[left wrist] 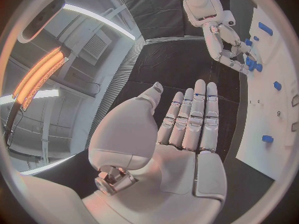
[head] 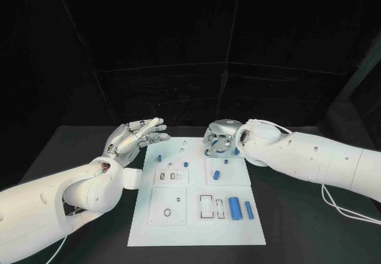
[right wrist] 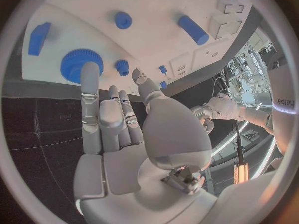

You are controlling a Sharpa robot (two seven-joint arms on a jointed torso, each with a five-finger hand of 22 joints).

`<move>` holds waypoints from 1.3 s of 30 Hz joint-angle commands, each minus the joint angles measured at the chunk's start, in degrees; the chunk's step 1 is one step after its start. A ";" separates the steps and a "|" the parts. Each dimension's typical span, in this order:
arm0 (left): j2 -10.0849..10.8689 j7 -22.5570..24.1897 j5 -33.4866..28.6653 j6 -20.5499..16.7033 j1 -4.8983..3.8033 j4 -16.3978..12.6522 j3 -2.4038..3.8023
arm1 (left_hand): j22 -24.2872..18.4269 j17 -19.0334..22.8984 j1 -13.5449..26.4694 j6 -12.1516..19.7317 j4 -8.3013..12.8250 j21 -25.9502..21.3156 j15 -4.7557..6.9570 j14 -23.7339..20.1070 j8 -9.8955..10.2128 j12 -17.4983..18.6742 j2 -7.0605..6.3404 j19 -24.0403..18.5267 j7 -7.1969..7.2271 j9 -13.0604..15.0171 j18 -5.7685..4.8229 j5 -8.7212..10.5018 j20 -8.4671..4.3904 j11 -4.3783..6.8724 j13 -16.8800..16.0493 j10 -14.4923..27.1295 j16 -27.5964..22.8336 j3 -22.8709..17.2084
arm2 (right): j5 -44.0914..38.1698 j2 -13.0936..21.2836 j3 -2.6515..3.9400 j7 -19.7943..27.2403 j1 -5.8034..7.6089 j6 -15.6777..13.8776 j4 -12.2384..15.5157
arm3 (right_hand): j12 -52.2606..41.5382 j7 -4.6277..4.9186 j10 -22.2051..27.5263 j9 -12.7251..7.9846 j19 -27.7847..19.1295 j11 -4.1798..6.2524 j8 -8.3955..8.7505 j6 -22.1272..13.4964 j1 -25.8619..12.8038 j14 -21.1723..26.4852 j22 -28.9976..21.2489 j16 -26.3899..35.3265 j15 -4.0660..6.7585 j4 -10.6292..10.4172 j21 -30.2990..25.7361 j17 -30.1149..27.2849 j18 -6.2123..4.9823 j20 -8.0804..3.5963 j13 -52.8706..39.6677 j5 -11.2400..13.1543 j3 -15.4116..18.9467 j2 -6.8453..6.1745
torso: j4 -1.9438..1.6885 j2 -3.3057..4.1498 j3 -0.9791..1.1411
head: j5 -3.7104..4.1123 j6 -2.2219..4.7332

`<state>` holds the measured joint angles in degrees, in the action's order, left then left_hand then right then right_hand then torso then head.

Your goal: Assemble the parts on the task board

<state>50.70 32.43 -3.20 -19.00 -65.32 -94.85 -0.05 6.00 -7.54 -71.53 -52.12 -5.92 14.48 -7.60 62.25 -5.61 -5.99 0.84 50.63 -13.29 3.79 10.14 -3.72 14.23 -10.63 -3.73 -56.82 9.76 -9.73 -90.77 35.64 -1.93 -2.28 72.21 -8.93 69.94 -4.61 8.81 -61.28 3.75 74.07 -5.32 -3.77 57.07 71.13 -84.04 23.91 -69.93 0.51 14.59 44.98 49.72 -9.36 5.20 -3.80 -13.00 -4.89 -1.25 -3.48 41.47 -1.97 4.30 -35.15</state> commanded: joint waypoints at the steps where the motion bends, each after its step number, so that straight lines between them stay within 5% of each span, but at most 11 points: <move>1: 0.06 -0.40 -0.36 1.37 -0.07 -0.20 0.03 | -0.06 -0.07 -0.15 -0.14 0.27 -0.22 -0.27 -0.01 0.40 0.13 0.47 0.38 -0.66 -0.07 0.40 -0.03 0.05 -0.12 0.06 -0.17 -0.30 -0.06 | -2.89 -0.06 0.05 -1.83 0.17 3.22 0.08 | -0.60 0.02 0.69 0.07 -0.43 0.00 -0.02 -0.43 0.95 -1.15 0.31 -0.80 -0.36 -0.12 0.52 1.06 -1.01 0.00 -0.09 0.32 0.42 0.16 | 0.09 0.71 0.20 | 0.38 -0.27; 17: 0.20 -0.87 -0.37 1.13 -0.06 0.10 0.03 | -0.09 -0.08 -0.19 -0.17 0.33 -0.25 -0.28 -0.01 0.42 0.13 0.51 0.39 -0.66 -0.07 0.40 -0.03 0.06 -0.13 0.06 -0.20 -0.35 -0.09 | -2.41 -0.18 0.06 -0.29 0.17 2.71 0.81 | -3.36 0.08 -0.60 0.14 -0.70 0.04 -0.32 0.63 2.49 -1.25 2.18 -4.04 -0.41 -0.10 3.39 5.08 -1.03 0.26 -0.05 0.41 -0.51 2.68 | 0.04 1.23 0.48 | 0.01 -0.25; 26: 0.19 -1.25 -0.38 1.20 -0.07 0.26 0.03 | -0.14 -0.10 -0.30 -0.19 0.46 -0.30 -0.28 0.00 0.45 0.15 0.60 0.40 -0.67 -0.06 0.40 -0.05 0.06 -0.13 0.06 -0.23 -0.42 -0.18 | -2.32 -0.45 0.06 -0.46 0.17 4.09 0.67 | -3.96 -0.15 -3.41 0.32 -0.48 0.48 -1.10 3.64 2.57 -1.22 5.22 -5.37 -0.13 0.45 6.44 6.43 -0.74 0.24 0.20 2.19 -3.68 4.88 | 0.03 1.49 0.54 | -0.03 -0.29; 39: 0.04 -1.64 -0.38 1.30 -0.07 0.64 0.03 | -0.23 -0.14 -0.50 -0.15 0.72 -0.38 -0.29 0.04 0.55 0.23 0.70 0.44 -0.72 -0.06 0.41 -0.05 0.07 -0.16 0.07 -0.19 -0.54 -0.33 | -2.31 -0.90 0.06 -0.70 0.16 2.90 0.45 | -3.28 -0.89 -6.76 0.28 -0.09 1.32 -1.47 6.70 1.70 -1.15 9.19 -6.33 0.50 0.63 10.09 7.22 -0.23 -0.30 0.17 3.92 -8.09 5.99 | -0.02 1.65 0.62 | -0.17 -0.47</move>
<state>50.79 30.78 -3.62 -18.62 -65.33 -94.22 -0.04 5.84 -7.63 -71.76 -52.12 -5.60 14.47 -7.60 62.25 -5.38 -5.99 1.07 50.62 -13.28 3.80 10.13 -3.72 14.23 -10.64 -3.74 -56.81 9.53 -10.06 -92.84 34.81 -1.83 -3.03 72.35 -5.54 70.45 -8.08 7.85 -67.78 3.92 74.01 -3.98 -5.10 63.48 72.74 -84.04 33.01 -75.89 0.51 15.25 54.94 56.89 -9.35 5.28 -3.57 -9.22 -12.73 4.15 -3.48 43.07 -1.39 4.16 -35.63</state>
